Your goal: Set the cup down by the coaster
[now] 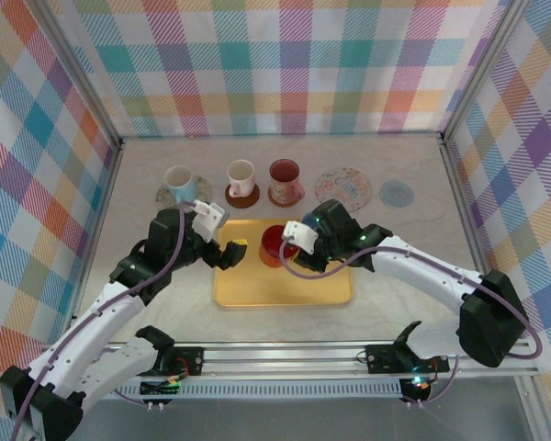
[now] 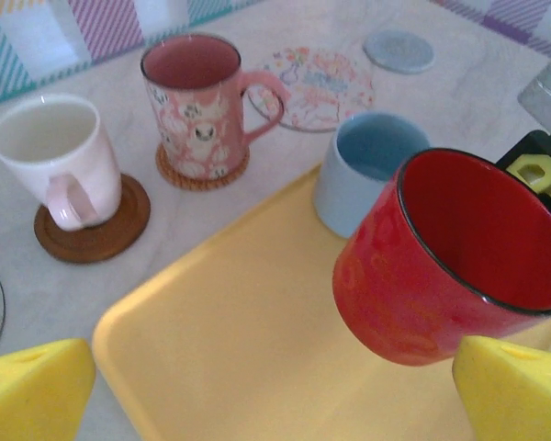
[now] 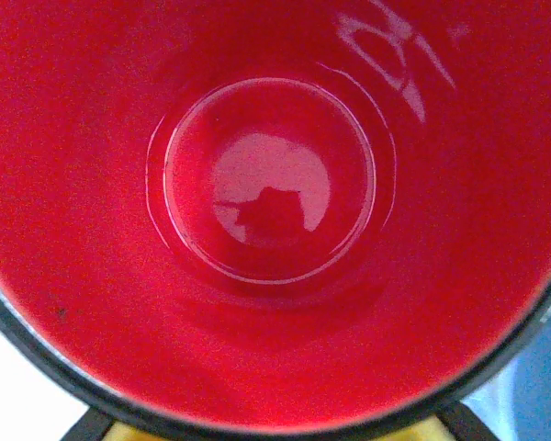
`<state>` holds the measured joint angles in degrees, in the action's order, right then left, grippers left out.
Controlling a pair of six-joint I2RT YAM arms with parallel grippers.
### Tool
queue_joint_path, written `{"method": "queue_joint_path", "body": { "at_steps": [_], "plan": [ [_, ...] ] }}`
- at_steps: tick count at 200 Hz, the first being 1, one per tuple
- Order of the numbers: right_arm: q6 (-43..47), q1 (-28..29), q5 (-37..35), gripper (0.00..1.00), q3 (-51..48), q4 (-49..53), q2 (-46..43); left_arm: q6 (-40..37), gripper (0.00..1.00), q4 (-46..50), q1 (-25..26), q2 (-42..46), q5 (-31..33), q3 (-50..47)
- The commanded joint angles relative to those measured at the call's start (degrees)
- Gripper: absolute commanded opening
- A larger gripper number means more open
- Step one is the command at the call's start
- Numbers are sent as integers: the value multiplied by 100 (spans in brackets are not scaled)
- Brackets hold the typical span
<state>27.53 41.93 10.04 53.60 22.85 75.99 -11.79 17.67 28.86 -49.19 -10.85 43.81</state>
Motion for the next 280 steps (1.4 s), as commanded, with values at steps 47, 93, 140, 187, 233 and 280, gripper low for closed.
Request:
{"method": "queue_joint_path", "body": {
  "at_steps": [47,93,140,187,233,280],
  "plan": [
    [-868,-1193,-112,0,1070,173,-250,-65,100,-851,76,-811,-204,783],
    [-1058,-2003,-371,0,1593,698,185,-39,100,-1147,84,-1347,-239,1014],
    [-1264,-2532,-642,0,2040,1085,722,77,100,-1489,126,-1866,-300,1180],
    [-1546,-2904,-823,0,2244,1219,1048,107,100,-1759,186,-2258,-356,1254],
    [-1731,-3050,-1075,0,2399,1173,1466,134,100,-1888,251,-2614,-399,1304],
    [-1751,-3086,-1307,0,2508,867,1885,197,100,-2025,306,-2915,-400,1306]
  ]
}}
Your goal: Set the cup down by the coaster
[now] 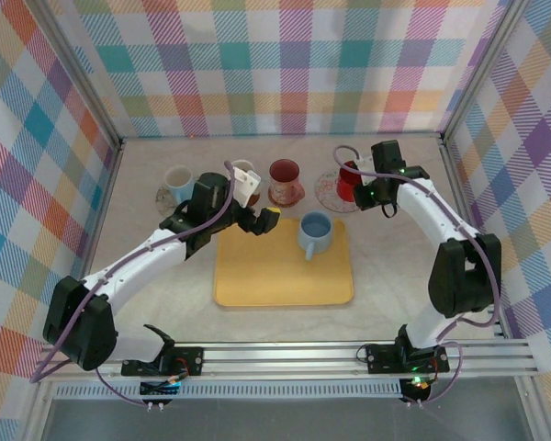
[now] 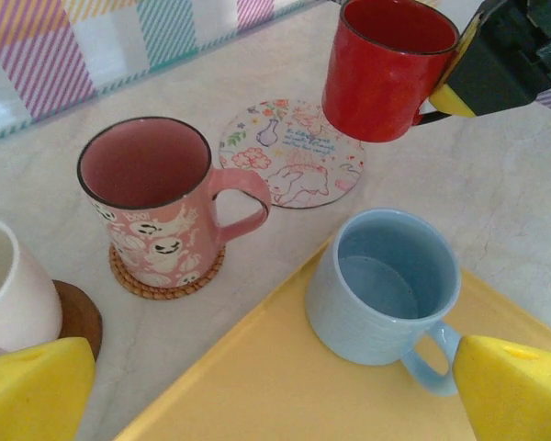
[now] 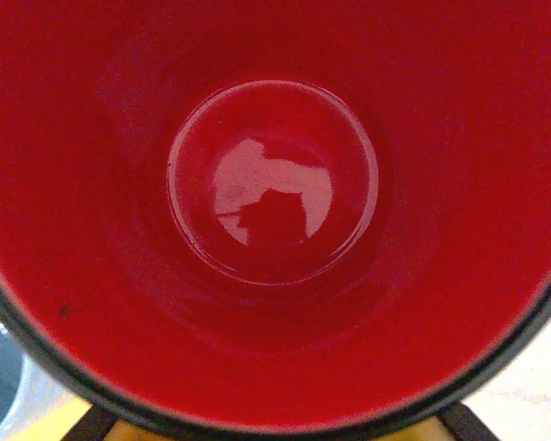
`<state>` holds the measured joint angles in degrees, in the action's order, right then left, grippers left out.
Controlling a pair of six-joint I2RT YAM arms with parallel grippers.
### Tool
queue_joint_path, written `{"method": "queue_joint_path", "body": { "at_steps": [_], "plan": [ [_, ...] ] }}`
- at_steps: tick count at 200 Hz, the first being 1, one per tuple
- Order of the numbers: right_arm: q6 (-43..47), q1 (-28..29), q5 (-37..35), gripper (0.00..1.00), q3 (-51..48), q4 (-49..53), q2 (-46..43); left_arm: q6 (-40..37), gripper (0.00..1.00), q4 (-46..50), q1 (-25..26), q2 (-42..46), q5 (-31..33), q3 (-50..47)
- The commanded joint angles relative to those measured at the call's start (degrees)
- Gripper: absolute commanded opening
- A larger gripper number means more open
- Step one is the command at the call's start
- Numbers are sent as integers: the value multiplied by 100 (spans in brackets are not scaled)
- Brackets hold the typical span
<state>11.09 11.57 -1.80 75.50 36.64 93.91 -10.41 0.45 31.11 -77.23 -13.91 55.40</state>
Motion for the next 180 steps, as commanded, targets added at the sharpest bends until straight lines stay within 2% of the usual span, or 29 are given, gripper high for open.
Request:
{"method": "queue_joint_path", "body": {
  "at_steps": [1,81,180],
  "plan": [
    [-107,-50,-129,0,312,-532,102,63,100,-306,85,-114,-94,147],
    [11,-50,-450,0,581,-1437,899,92,100,-326,97,-422,-67,216],
    [-26,-50,-428,0,808,-2003,1670,22,100,-128,104,-673,-75,243]
  ]
}}
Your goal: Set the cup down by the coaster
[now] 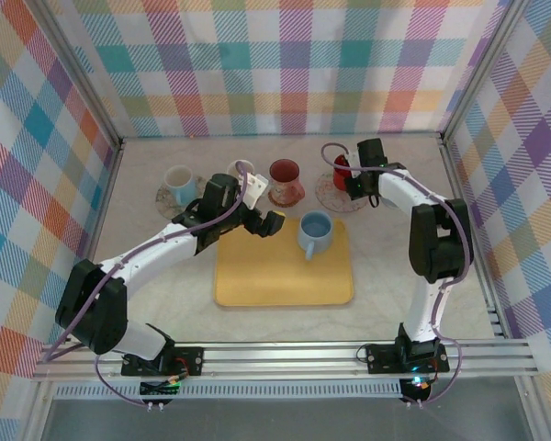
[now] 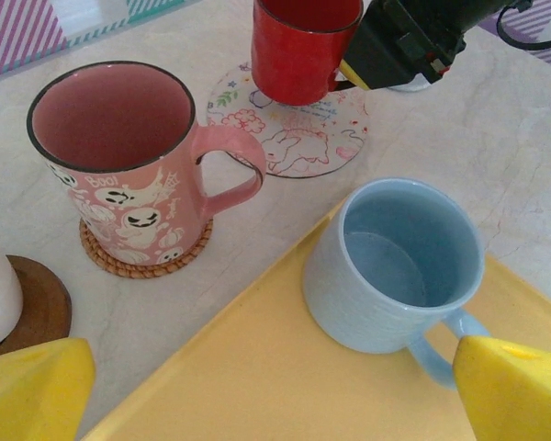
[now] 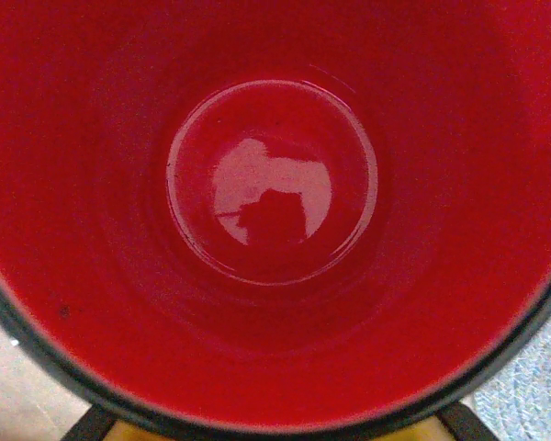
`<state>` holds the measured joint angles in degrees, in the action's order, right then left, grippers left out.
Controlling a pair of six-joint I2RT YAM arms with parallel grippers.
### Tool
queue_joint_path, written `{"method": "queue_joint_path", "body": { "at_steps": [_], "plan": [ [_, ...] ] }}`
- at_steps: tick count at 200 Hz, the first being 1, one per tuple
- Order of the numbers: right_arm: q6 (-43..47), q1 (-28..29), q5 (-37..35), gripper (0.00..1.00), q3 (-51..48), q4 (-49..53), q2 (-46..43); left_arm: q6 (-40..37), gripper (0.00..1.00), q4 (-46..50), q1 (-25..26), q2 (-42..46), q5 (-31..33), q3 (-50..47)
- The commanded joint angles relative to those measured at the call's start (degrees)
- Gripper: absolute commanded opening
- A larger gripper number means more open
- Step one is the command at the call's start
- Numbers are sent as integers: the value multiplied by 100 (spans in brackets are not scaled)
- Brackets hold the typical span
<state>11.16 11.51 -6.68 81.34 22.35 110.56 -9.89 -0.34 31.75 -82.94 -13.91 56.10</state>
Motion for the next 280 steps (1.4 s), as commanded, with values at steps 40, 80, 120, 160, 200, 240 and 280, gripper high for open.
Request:
{"method": "queue_joint_path", "body": {
  "at_steps": [40,80,120,160,200,240,280],
  "plan": [
    [-85,-43,74,0,23,-696,10,-54,100,-13,40,-222,-82,244],
    [-173,-43,149,2,-189,-790,2,-117,100,8,42,-138,-43,189],
    [-219,-43,171,6,-206,-761,68,-231,100,306,42,-143,35,278],
    [-175,-40,167,18,-206,-687,71,-192,100,236,42,-192,41,312],
    [-139,-35,167,31,-235,-656,71,-205,100,262,51,-241,31,376],
    [-193,-35,231,40,-287,-640,27,-191,100,272,51,-232,46,363],
    [-228,-37,246,46,-279,-600,9,-197,100,276,51,-232,51,363]
  ]
}}
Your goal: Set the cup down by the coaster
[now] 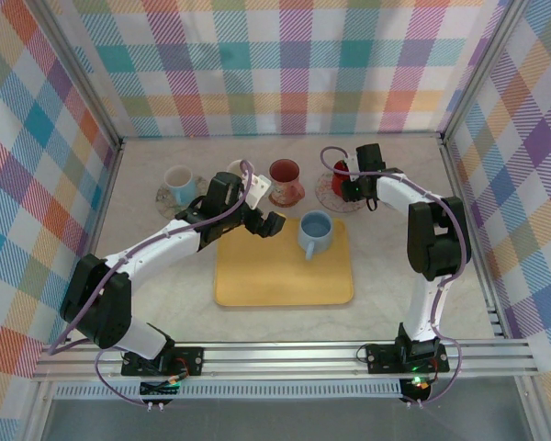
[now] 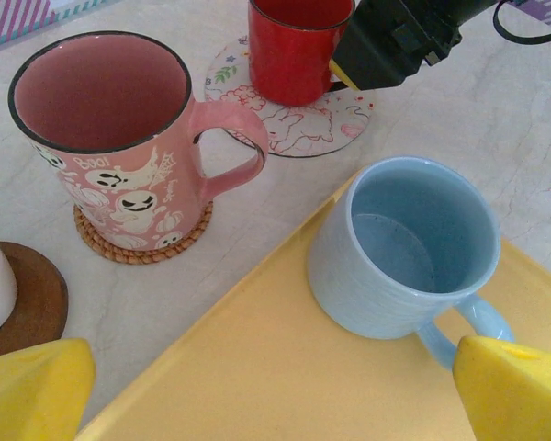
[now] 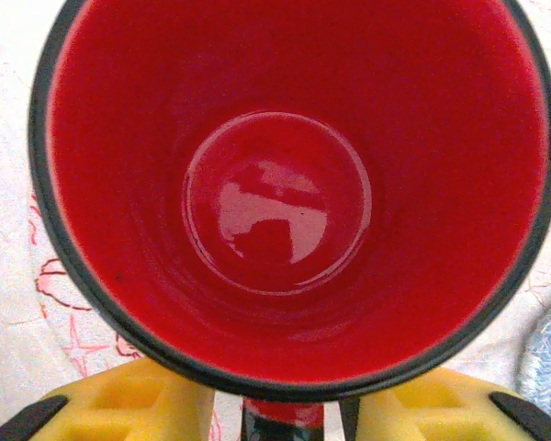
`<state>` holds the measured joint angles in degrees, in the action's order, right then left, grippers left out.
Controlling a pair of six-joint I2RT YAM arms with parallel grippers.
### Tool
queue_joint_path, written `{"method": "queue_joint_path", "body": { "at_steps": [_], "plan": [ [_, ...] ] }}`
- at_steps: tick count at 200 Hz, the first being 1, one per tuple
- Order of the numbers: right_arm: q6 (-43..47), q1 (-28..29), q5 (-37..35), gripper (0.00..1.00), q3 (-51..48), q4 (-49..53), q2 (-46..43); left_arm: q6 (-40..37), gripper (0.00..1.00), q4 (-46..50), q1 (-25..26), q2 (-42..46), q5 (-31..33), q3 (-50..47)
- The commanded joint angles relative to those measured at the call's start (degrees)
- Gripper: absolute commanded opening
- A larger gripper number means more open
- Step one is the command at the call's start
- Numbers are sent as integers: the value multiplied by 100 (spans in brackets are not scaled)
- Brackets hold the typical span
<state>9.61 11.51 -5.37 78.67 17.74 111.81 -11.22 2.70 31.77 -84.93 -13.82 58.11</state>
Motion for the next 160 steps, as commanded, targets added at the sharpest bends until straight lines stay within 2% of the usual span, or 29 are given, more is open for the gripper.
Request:
{"method": "queue_joint_path", "body": {
  "at_steps": [1,160],
  "plan": [
    [-69,-36,115,46,-15,-134,-120,-64,100,-30,49,-33,45,164],
    [-198,-35,96,88,-140,-7,-641,-66,100,-45,49,37,3,261]
  ]
}}
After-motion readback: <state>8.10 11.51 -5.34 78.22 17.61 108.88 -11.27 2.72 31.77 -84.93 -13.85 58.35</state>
